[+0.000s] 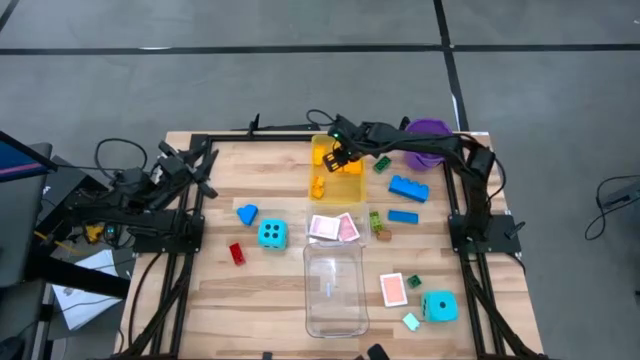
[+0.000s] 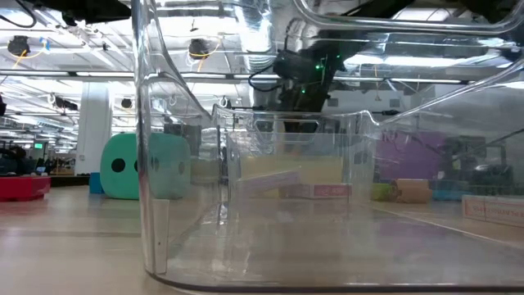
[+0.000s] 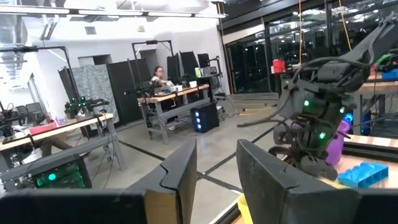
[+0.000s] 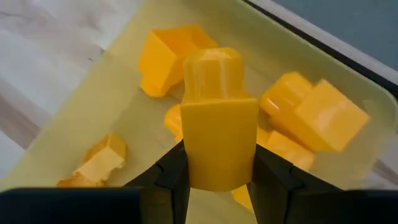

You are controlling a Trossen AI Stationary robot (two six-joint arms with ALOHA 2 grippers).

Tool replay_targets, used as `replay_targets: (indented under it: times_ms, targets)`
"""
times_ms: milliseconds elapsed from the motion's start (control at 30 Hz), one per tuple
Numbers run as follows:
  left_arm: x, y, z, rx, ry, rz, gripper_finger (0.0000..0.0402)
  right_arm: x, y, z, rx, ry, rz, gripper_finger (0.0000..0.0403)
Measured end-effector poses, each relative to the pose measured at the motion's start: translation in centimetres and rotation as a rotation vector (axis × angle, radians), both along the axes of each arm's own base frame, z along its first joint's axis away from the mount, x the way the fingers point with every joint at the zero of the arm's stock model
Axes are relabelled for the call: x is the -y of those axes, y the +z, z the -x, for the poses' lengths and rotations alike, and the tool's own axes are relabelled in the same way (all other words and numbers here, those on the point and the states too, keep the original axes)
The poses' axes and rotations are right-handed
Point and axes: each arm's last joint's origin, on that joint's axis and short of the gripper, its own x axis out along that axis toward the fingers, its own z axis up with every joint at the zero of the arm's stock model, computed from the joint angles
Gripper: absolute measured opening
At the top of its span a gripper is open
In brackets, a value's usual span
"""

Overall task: Pick & Place Toys
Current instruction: Put the yellow game piece into the yellow bin

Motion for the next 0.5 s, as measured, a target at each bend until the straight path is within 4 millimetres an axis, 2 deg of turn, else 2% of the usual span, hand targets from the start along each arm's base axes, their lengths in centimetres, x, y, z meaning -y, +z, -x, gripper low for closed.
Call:
replay_targets:
  times_ms: [100,500]
  targets:
    - [0.01,-0.04,-0.18,-0.008,0.000,0.000,0.0108,0.04,-0.50,-0.11,-0.011,0.002,-0.005,0.0121]
    - [0.02,-0.07,-0.32,-0.015,0.000,-0.001,0.0108,-0.02,-0.36,-0.21,-0.004,0.011,0.003,0.0121]
